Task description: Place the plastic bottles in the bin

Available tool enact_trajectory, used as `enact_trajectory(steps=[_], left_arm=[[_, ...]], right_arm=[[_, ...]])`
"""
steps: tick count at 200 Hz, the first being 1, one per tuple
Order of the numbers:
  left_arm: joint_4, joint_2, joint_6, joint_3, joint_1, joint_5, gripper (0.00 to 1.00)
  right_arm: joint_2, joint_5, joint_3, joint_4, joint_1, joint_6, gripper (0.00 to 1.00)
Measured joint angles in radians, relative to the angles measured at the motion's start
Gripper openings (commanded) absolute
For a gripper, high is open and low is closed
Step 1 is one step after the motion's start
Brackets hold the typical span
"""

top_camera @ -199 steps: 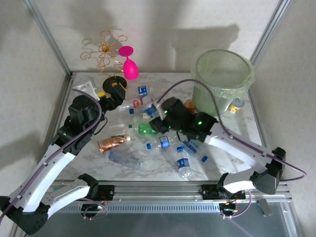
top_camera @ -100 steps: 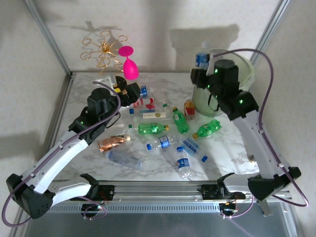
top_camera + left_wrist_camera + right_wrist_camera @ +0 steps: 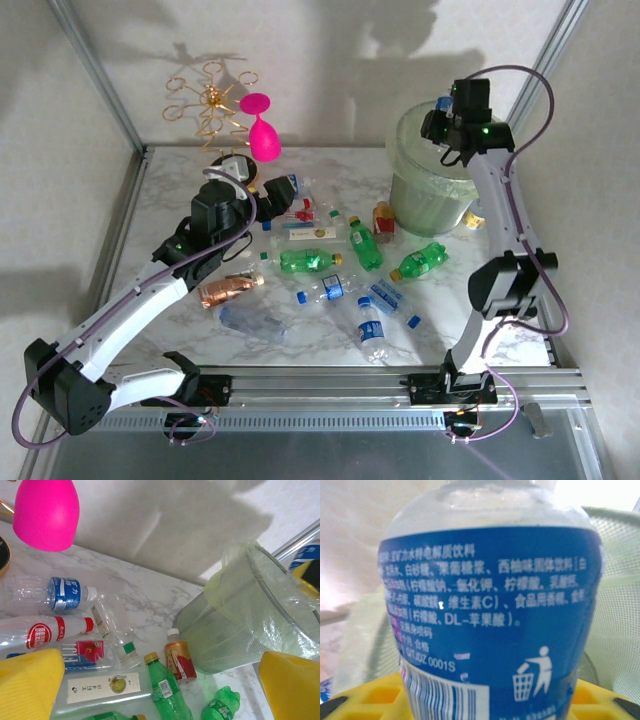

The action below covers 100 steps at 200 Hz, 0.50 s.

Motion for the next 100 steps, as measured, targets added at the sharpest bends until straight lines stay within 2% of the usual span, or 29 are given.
enact_trajectory(steps=[100], left_arm=[[0.015, 0.001, -0.011, -0.010, 0.000, 0.026, 1.00]], right_arm=[[0.250, -0.026, 0.090, -0.119, -0.060, 0.016, 0.19]])
